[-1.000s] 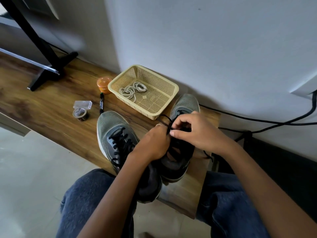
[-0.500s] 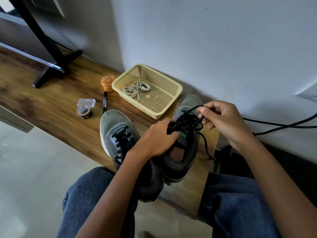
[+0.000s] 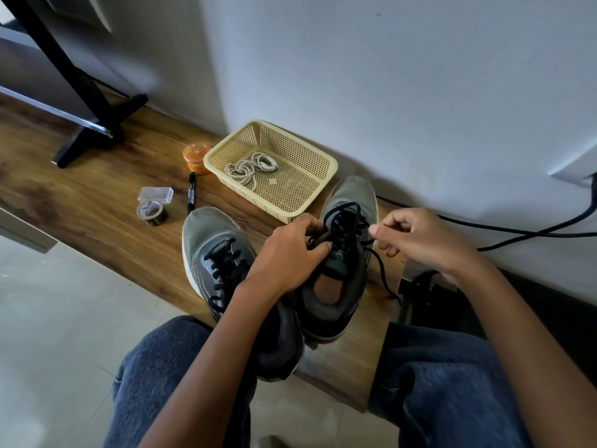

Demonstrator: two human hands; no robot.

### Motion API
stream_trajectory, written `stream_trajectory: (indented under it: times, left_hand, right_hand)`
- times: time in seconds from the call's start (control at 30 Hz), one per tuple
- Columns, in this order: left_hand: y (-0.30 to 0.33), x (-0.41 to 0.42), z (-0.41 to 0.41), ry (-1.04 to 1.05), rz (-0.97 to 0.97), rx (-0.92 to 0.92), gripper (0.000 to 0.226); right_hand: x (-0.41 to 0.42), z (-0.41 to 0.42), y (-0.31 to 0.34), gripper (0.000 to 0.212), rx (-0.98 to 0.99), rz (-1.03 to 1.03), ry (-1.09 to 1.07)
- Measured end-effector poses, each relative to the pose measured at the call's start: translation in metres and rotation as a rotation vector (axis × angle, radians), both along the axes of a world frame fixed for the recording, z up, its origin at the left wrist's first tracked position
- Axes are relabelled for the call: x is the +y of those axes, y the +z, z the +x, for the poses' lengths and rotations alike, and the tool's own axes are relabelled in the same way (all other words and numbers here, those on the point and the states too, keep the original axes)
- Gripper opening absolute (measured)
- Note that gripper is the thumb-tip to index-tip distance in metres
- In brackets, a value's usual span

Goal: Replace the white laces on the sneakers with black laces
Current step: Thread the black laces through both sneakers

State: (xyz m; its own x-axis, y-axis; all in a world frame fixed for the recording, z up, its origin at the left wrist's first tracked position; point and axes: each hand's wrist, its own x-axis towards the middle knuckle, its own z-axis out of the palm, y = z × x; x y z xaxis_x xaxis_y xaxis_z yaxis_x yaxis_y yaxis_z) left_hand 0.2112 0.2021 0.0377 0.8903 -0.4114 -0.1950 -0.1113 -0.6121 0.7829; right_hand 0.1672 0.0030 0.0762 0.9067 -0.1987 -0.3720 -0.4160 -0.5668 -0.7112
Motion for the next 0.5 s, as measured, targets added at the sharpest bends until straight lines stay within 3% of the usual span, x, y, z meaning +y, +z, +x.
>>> stream_trajectory:
  times: [0.13,0.3,0.5]
  left_hand:
    - [-0.001,0.000,-0.001,-0.001,0.017,-0.040,0.029]
    - [0.000,0.001,-0.001,-0.084,0.073,-0.054,0.040]
    - [-0.002,-0.010,-0.009,-0.054,0.184,-0.135,0.017]
  right_hand:
    - [0.001,-0.004,0.004,0.027,0.086,-0.026,0.137]
    - [0.001,-0.004,0.007,0.011,0.118,0.060,0.152]
    - [0.001,-0.002,0.006,0.012,0.145,0.281,0.031]
